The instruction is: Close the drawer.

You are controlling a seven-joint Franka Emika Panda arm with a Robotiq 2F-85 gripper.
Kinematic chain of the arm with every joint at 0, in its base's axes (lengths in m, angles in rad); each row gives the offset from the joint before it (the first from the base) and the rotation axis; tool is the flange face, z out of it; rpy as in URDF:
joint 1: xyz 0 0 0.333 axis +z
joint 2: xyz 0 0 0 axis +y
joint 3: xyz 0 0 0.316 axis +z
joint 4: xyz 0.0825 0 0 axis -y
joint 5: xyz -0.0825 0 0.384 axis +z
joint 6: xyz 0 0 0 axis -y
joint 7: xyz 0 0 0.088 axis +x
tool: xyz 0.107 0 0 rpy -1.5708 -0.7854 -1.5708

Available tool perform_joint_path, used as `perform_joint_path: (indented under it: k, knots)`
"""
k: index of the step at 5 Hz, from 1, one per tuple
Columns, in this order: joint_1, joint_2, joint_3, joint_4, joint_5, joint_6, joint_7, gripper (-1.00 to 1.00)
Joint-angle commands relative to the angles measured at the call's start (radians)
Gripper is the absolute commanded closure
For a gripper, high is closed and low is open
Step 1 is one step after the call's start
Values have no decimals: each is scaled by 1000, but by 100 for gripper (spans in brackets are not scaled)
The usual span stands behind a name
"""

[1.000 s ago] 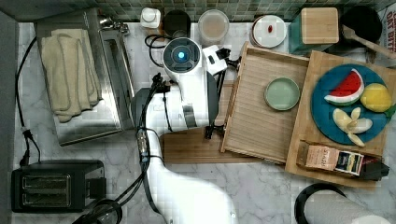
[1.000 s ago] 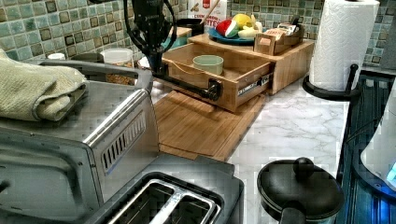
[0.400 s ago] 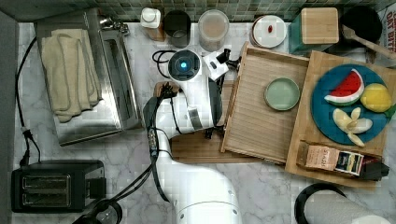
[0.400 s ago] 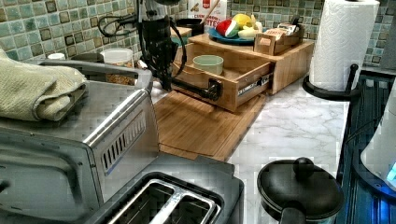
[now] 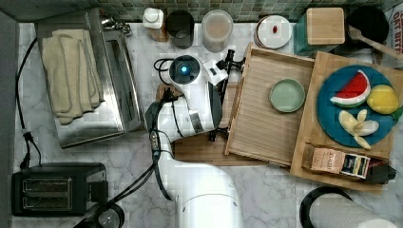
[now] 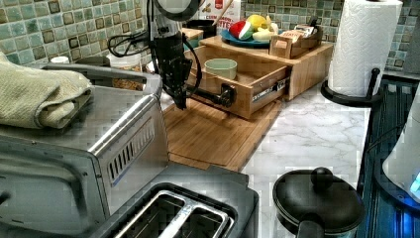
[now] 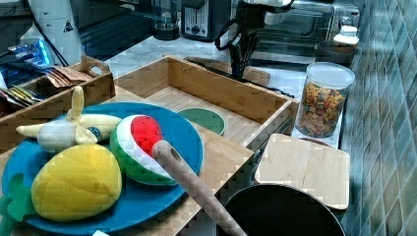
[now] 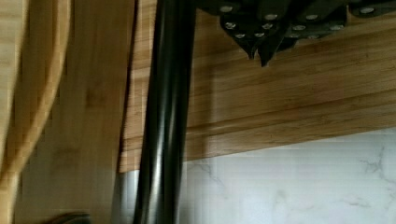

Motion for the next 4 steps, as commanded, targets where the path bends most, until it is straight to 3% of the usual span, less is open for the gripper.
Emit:
perform_joint_path:
  k: [1, 4]
  knots:
    - [-25, -68, -28, -20, -57, 119, -31, 100]
    - [-157, -103, -34, -87, 25, 156, -268, 100]
